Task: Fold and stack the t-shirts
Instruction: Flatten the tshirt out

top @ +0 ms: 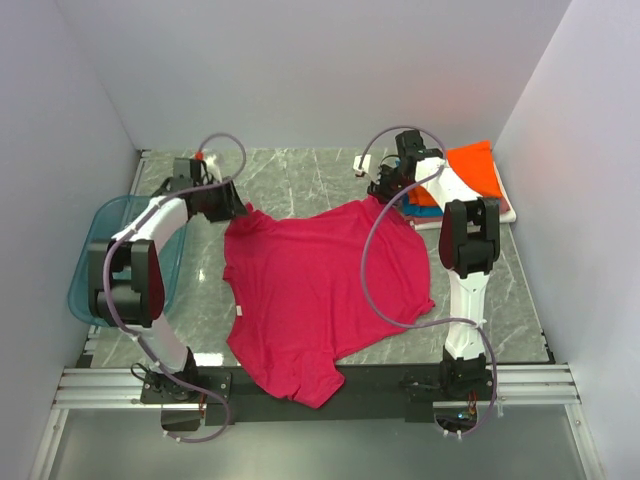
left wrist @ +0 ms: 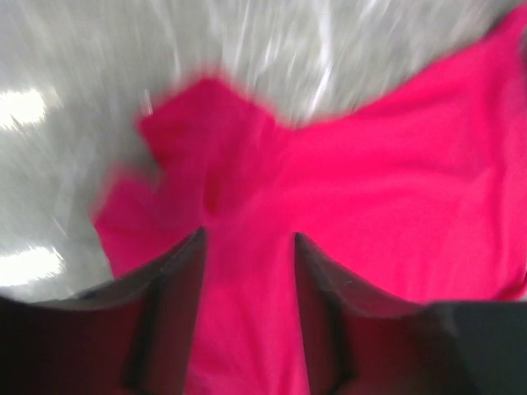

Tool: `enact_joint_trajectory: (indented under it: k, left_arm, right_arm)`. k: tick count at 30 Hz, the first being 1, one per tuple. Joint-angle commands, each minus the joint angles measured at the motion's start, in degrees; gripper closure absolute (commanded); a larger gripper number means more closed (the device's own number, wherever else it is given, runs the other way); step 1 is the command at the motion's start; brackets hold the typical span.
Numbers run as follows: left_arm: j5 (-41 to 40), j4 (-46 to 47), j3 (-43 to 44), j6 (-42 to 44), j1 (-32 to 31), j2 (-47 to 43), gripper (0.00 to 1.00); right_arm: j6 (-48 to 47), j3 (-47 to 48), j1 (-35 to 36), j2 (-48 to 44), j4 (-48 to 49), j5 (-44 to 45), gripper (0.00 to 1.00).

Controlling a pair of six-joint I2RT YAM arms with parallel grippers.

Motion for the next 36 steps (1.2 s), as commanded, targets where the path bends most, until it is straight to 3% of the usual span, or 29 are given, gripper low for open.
enact_joint_trajectory:
  k: [1, 5, 13, 24, 27, 30, 31, 34, 36]
  left_arm:
    - [0.46, -5.19, -4.71, 1.22, -1.45, -1.82, 0.45]
    - [-10.08, -3.00, -6.13, 0.60, -1.27, -7.46, 0.32]
    - [-17.30, -4.05, 0.36, 4.46, -0.66, -1.94, 0.33]
    - [-5.00, -9.76, 16.62, 5.52, -0.83, 16.77, 0.38]
    - [-4.21, -10.55, 17.07, 5.87, -0.92, 17.84, 0.48]
    - [-2.90, -9.33, 14.97, 5.61, -0.92, 16.10, 0.63]
    - [-1.93, -8.88, 13.83, 5.43, -0.92, 15.30, 0.77]
    - [0.18, -7.13, 10.93, 4.64, -1.62, 10.65, 0.99]
    - [0.89, -5.72, 8.82, 4.47, -3.11, 5.66, 1.00]
  right_arm:
    - [0.83, -0.59, -0.49, -3.91, 1.61, -1.68, 0.46]
    - [0.92, -0.76, -0.49, -3.91, 1.35, -1.86, 0.46]
    - [1.44, 0.20, -0.49, -3.73, 1.26, -1.95, 0.46]
    - [2.41, -1.99, -0.49, -4.61, 2.58, -2.13, 0.47]
    - [2.41, -2.87, -0.58, -5.31, 2.93, -2.12, 0.47]
    - [2.50, -3.75, -0.58, -6.01, 3.19, -2.56, 0.47]
    - [2.58, -3.75, -0.49, -6.10, 3.19, -2.74, 0.47]
    - [3.02, -3.92, -0.58, -6.81, 3.02, -3.18, 0.47]
    - [3.11, -4.62, -0.58, -7.42, 3.02, -3.35, 0.48]
